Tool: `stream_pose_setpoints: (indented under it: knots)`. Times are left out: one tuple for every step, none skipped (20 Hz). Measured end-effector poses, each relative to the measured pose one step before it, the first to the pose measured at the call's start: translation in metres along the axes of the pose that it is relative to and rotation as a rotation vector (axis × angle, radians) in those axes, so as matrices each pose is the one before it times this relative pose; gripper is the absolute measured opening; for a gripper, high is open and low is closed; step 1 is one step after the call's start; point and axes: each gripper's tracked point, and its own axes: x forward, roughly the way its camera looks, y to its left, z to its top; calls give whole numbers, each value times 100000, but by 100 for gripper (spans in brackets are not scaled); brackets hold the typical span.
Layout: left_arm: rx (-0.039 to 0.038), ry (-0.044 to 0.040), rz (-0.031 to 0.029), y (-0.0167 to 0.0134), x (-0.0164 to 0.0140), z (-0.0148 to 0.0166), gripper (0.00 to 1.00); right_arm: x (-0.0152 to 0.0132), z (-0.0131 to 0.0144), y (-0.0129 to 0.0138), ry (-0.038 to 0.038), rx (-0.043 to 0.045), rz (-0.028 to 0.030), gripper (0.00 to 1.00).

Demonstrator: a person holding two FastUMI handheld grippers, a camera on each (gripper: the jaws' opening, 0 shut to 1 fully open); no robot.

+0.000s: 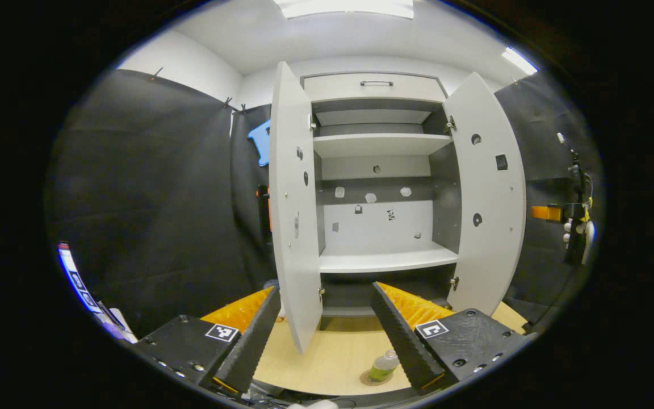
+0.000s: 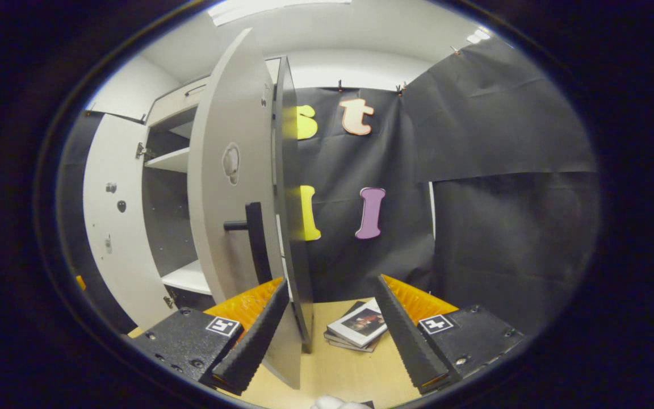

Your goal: Grasp the bottle in the cabinet with the left hand and place it on the coaster, then close the right door with the right hand and the left door with the left hand.

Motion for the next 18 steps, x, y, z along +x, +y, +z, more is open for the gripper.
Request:
stream_pose_setpoints:
  knots:
    - [-856, -22, 1197, -169, -87, 5, 98, 730, 306, -84, 110, -206, 2126, 99]
    - [-946, 27, 1858, -119, -83, 73, 98, 707, 269, 83, 453, 45, 2364, 99]
    - [-946, 331, 1853, -123, -210, -35, 98, 626, 137, 426, 497, 199, 3257, 100]
    - [-437, 543, 1619, -122, -68, -148, 98, 566, 139, 483, 1090, -521, 3153, 100]
    - [71, 916, 2092, -17, -108, -307, 98, 307, -189, -218, 1450, -1044, 1430, 99]
    - [185, 683, 1906, -1, -77, -106, 98, 127, 180, -14, 457, -981, 1877, 99]
    - [-3, -32, 1067, -264, 115, 24, 97, 134, 187, 160, 544, -1260, 1922, 99]
    - [65, 32, 810, -185, 115, 33, 98, 177, -37, 80, 454, -928, 1891, 99]
    - [484, 64, 1204, -157, 211, -112, 98, 115, -86, 221, 699, -551, 1688, 99]
    - [709, 289, 1179, -92, 204, -32, 98, 165, -6, 245, 809, -431, 1730, 99]
    - [699, 523, 994, -131, 65, -88, 96, 32, -55, 363, 712, -871, 1787, 99]
    - [658, 297, 1123, -103, 20, 83, 96, 85, -2, 420, 886, -840, 1303, 99]
    - [600, 88, 715, -57, 54, 111, 97, 10, -1, 469, 371, -870, 1213, 99]
    - [404, 68, 587, 32, -18, -38, 97, 123, -2, 644, -107, -558, 1057, 99]
    - [204, -110, 203, 43, -18, 65, 98, 158, -100, 826, -173, -189, 1092, 99]
    - [-64, 117, -290, -62, 39, -81, 97, 299, -185, 679, 626, -55, 422, 99]
    - [50, 265, -173, 85, 89, -99, 96, 293, -348, 640, 645, 141, 16, 99]
    - [374, 434, -140, 12, 11, -128, 96, 325, -188, 647, 239, 361, -546, 95]
